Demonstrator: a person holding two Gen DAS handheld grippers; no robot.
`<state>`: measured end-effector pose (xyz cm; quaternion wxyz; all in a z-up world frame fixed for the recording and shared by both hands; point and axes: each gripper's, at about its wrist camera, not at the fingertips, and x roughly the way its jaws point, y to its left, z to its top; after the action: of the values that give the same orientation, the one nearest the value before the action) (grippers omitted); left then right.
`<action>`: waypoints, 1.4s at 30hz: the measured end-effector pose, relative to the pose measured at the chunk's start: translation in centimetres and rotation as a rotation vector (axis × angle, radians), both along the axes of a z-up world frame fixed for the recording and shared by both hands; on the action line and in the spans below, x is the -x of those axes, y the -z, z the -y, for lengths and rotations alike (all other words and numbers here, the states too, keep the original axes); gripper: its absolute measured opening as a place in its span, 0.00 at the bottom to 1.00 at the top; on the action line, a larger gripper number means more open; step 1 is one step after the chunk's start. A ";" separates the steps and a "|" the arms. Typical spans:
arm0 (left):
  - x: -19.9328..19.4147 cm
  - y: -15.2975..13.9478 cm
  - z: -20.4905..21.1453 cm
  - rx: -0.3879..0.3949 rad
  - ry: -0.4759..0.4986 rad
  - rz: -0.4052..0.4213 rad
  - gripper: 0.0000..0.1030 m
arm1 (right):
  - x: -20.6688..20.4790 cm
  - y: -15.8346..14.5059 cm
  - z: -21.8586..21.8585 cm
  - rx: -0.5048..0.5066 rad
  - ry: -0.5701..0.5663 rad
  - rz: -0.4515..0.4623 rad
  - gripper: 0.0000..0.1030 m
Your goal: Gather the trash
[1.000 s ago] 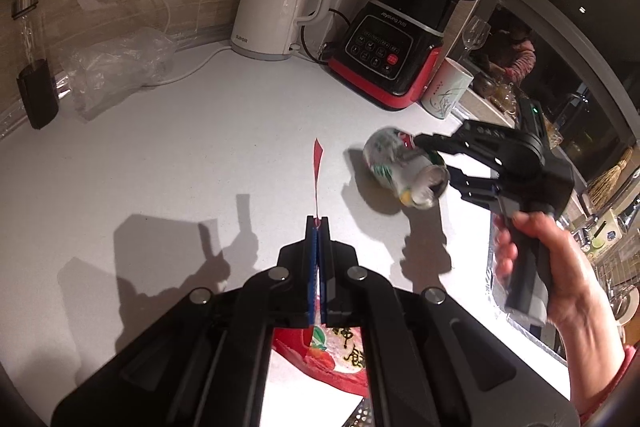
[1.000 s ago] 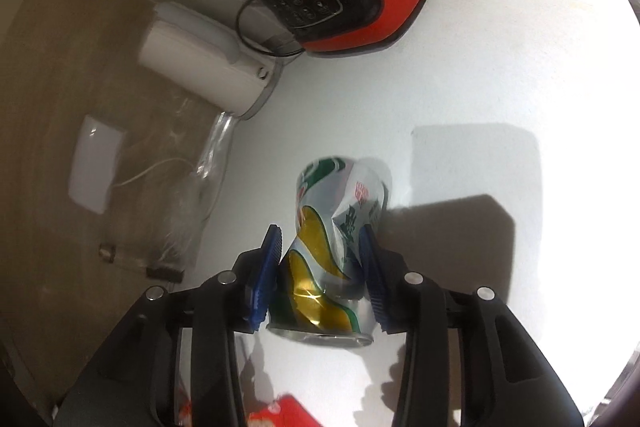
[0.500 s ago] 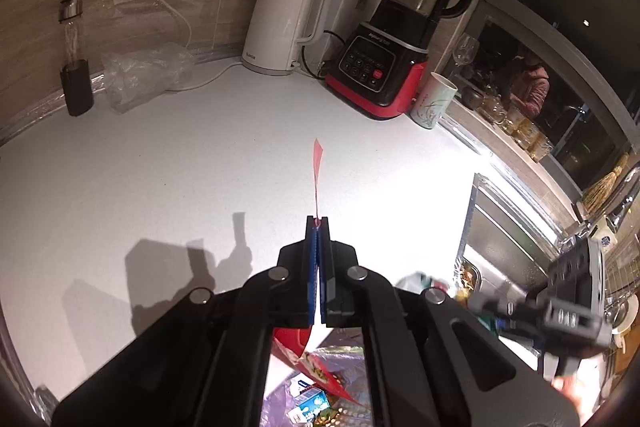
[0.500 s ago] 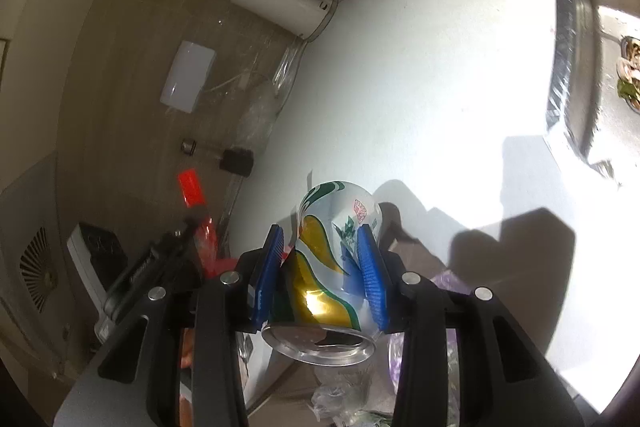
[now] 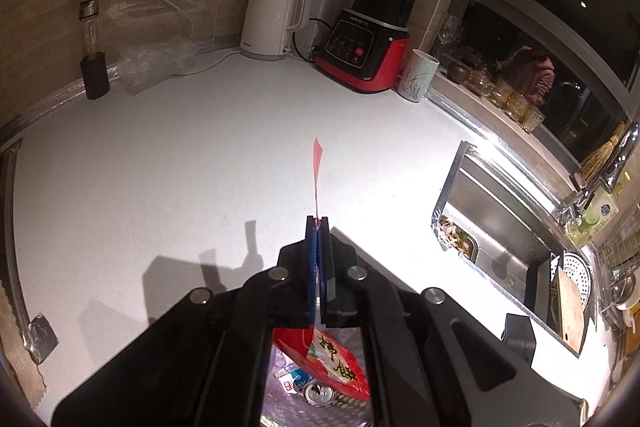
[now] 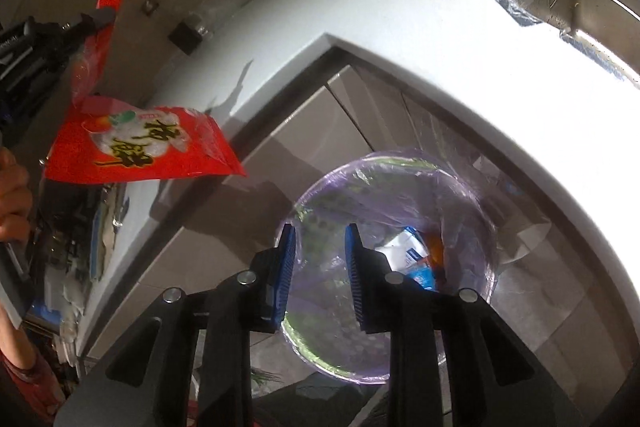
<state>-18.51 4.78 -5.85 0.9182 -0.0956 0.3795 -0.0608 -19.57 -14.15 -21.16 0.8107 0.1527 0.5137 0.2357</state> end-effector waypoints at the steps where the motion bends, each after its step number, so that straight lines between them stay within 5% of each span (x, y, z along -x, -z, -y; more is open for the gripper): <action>1: 0.3 0.2 0.1 -0.005 0.002 -0.004 0.01 | 0.5 0.0 0.0 0.008 -0.006 0.010 0.25; 8: 1.8 0.9 1.7 -0.026 0.036 -0.017 0.01 | 4.1 -2.9 0.1 0.149 -0.061 0.129 0.27; 13: 2.9 2.3 3.3 -0.044 0.080 -0.039 0.01 | 6.9 -5.1 0.4 0.235 -0.065 0.188 0.45; 18: 3.5 6.6 4.8 -0.078 0.120 -0.121 0.01 | 9.0 -6.2 1.3 0.264 -0.046 0.201 0.61; 26: 3.3 16.0 6.7 -0.130 0.153 -0.301 0.04 | 11.1 -5.6 2.5 0.319 -0.034 0.187 0.68; 27: 3.2 16.9 6.9 -0.138 0.149 -0.324 0.17 | 11.3 -5.5 2.6 0.323 -0.032 0.183 0.68; 28: 3.1 17.9 7.1 -0.144 0.144 -0.347 0.48 | 11.5 -5.4 2.8 0.326 -0.029 0.178 0.68; 30: 3.3 18.9 7.2 -0.175 0.113 -0.353 0.77 | 11.8 -5.2 3.0 0.325 -0.026 0.166 0.68; 36: 4.0 18.5 8.0 -0.227 0.120 -0.344 0.85 | 12.4 -5.4 3.5 0.326 -0.015 0.162 0.71; 42: 5.0 14.2 7.9 -0.256 0.110 -0.260 0.91 | 12.4 -6.6 3.7 0.333 -0.004 0.186 0.81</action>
<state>-23.55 -3.11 -20.01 0.8614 0.0360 0.5043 -0.0494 -32.02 -17.83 -14.58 0.8683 -0.0069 0.4687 0.1621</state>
